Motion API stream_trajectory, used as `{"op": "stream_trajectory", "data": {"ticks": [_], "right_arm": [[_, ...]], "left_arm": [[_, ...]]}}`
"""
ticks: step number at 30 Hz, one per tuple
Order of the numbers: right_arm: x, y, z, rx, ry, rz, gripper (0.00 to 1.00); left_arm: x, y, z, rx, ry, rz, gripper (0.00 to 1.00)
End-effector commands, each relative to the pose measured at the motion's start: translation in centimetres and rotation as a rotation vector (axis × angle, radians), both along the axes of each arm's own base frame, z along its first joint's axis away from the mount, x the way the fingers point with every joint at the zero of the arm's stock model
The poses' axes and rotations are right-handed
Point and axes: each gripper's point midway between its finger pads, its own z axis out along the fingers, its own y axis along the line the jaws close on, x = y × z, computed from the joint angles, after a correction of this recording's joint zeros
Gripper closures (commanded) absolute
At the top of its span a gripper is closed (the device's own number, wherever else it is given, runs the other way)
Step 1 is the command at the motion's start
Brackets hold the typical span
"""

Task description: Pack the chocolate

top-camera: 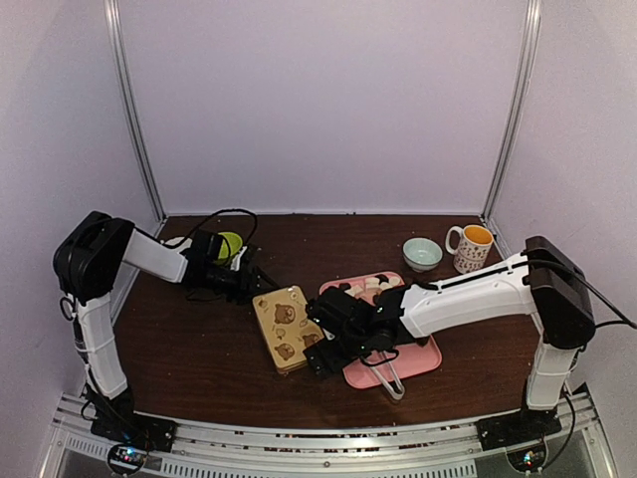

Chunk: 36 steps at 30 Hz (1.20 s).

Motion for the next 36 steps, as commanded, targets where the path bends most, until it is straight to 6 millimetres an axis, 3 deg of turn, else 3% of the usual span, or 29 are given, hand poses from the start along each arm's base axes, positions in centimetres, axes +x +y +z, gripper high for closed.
{"op": "stream_trajectory", "data": {"ticks": [1, 6, 12, 23, 30, 36], "right_arm": [[2.4, -0.2, 0.9, 0.024, -0.057, -0.057, 0.02], [2.9, -0.8, 0.6, 0.008, -0.05, -0.072, 0.02], [3.1, -0.7, 1.1, 0.012, -0.058, -0.065, 0.03], [3.8, 0.5, 1.7, 0.013, -0.067, -0.049, 0.03], [3.9, 0.7, 1.1, -0.001, -0.054, -0.046, 0.03], [3.9, 0.7, 1.2, -0.005, -0.05, -0.039, 0.03]], "left_arm": [[-2.7, 0.1, 0.1, -0.026, 0.037, 0.006, 0.34], [-3.9, 1.5, 0.0, -0.034, 0.034, 0.058, 0.34], [-3.4, 3.6, 1.0, -0.043, -0.008, 0.114, 0.33], [-1.8, 2.5, 4.0, -0.097, -0.096, 0.051, 0.15], [-1.9, 2.8, 2.0, -0.035, -0.049, 0.038, 0.19], [-2.1, 5.0, -0.9, 0.208, -0.05, 0.016, 0.26]]}}
